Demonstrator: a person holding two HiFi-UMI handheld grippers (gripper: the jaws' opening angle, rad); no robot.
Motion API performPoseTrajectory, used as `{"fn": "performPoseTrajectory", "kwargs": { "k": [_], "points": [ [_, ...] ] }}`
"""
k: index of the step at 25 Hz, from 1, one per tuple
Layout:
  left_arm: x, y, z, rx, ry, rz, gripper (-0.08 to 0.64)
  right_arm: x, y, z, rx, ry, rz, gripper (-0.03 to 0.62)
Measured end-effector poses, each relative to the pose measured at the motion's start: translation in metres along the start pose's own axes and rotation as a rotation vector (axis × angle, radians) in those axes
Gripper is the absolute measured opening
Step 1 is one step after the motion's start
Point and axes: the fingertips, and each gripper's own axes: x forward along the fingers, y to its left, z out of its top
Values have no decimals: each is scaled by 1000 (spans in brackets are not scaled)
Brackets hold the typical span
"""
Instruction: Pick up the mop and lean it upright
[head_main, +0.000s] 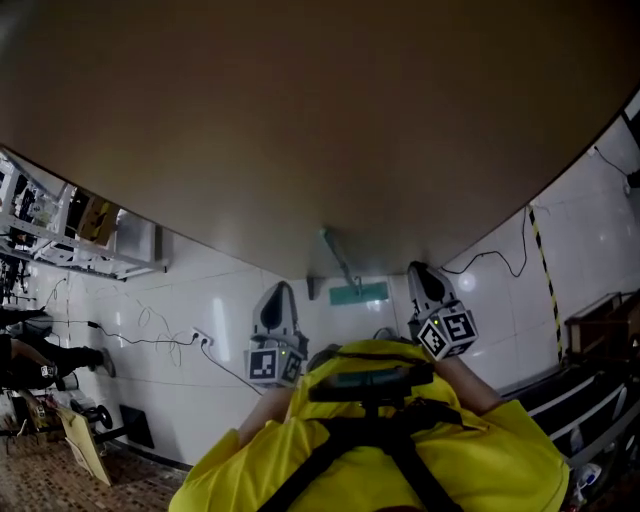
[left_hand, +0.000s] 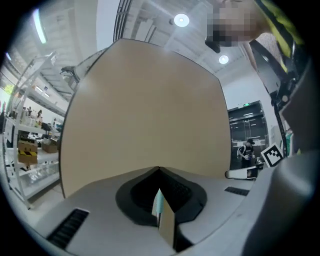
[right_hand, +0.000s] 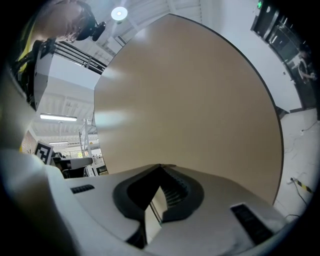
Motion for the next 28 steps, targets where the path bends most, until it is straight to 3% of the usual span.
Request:
{"fn": "performPoseTrajectory", "kwargs": {
  "k": [3,9,14,28],
  "points": [
    [-26,9,10,-44,7,68,0,5,17,10,-53,-18,30,5],
    [-42,21,-5,-29,30,99,0,12,46,9,-137,-5,98,5],
    [-39,16,-19,-106,92,71,0,19,57,4,-134,16,116,5],
    [-29,18,-31,-85,125,38,0,17,66,4,-162,42,126,5]
  ]
}}
